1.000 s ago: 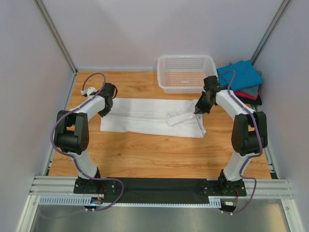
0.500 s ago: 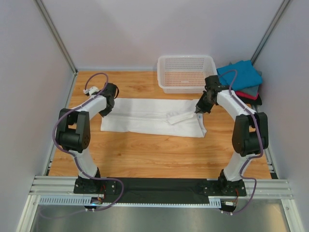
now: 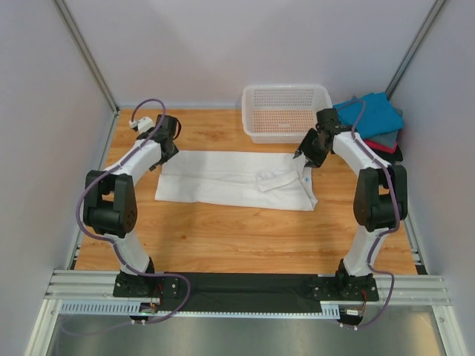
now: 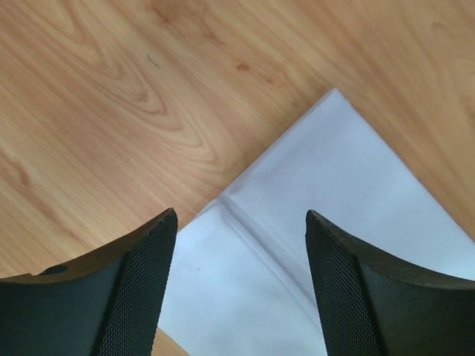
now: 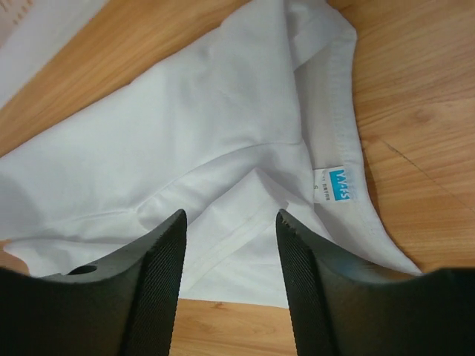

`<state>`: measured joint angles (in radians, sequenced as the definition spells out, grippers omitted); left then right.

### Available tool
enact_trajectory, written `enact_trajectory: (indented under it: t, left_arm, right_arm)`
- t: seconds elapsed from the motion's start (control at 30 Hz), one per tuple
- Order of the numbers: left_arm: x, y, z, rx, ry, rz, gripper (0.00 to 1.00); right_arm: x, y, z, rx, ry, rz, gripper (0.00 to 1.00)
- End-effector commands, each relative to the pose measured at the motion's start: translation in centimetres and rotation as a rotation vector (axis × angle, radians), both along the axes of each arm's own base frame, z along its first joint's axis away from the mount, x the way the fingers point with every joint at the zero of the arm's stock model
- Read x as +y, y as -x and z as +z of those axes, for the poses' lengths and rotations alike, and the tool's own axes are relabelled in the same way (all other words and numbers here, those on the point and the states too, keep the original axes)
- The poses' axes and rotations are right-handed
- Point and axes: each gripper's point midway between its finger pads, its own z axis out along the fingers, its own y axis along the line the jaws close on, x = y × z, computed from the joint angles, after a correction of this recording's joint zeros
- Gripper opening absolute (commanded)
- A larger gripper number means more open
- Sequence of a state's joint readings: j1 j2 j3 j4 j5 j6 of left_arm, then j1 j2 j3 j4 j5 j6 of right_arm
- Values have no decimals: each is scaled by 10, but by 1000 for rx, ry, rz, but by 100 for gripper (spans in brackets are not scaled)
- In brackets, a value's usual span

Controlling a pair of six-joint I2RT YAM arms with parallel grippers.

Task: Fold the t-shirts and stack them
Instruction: Fold the tshirt

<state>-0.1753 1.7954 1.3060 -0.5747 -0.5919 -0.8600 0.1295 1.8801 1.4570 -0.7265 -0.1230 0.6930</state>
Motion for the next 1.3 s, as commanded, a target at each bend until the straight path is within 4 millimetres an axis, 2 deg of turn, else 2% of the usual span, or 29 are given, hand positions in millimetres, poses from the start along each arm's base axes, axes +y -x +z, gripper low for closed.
enact_trajectory:
  t: [0.0,0.03,0.07,0.1,0.13,0.17,0.2,0.23,0.27,0.3,0.33,0.37,0.43,0.5,0.57,0.6,0.7,0.87,1.0,1.27]
  left_arm:
    - [-13,-22,68,-151,23,-107,78]
    - [-29,-24,83,-188,76,-168,79]
    - [-40,-24,90,-206,107,-214,82]
    - [-53,-25,97,-226,130,-275,87]
    - [-76,-25,109,-277,194,-361,90]
    - [-103,-20,113,-292,223,-433,99]
    - [-120,-16,116,-303,248,-475,100]
    - [-136,-12,119,-314,271,-509,100]
    - [-167,-1,118,-305,300,-574,99]
    - [-181,4,118,-301,314,-600,99]
    - [-205,15,112,-284,329,-633,100]
    - [-214,21,109,-277,328,-642,99]
    - [-227,34,94,-243,309,-651,100]
    - [-228,42,81,-204,316,-648,99]
    - [-217,52,65,-152,298,-621,100]
    - [-214,55,63,-146,290,-620,100]
    - [-196,71,60,-137,247,-622,100]
    - [-169,84,64,-132,185,-608,100]
    - [-141,95,53,-82,195,-549,100]
    - [-120,101,50,-79,203,-526,100]
  right_arm:
    - [10,-21,54,-157,-65,27,55]
    - [11,-13,52,-148,-77,29,59]
    - [13,-9,54,-154,-91,34,64]
    - [16,-6,67,-192,-113,26,73]
    - [16,0,65,-190,-123,19,77]
    - [15,12,52,-161,-124,10,79]
    - [15,16,57,-189,-133,5,79]
    - [13,20,54,-181,-138,-21,81]
    - [12,29,41,-154,-139,-30,82]
    - [13,30,44,-172,-151,-43,83]
    - [17,32,44,-168,-188,-56,83]
    - [21,39,35,-147,-217,-65,84]
    - [36,37,41,-178,-292,-52,89]
    - [53,41,38,-173,-304,-43,95]
    - [65,46,34,-155,-293,-42,99]
    - [79,51,31,-145,-292,-26,100]
    - [94,53,14,-143,-297,-65,100]
    - [105,49,-10,-97,-322,-141,100]
    - [110,50,-20,-69,-296,-180,100]
    - [125,24,-26,-71,-276,-185,100]
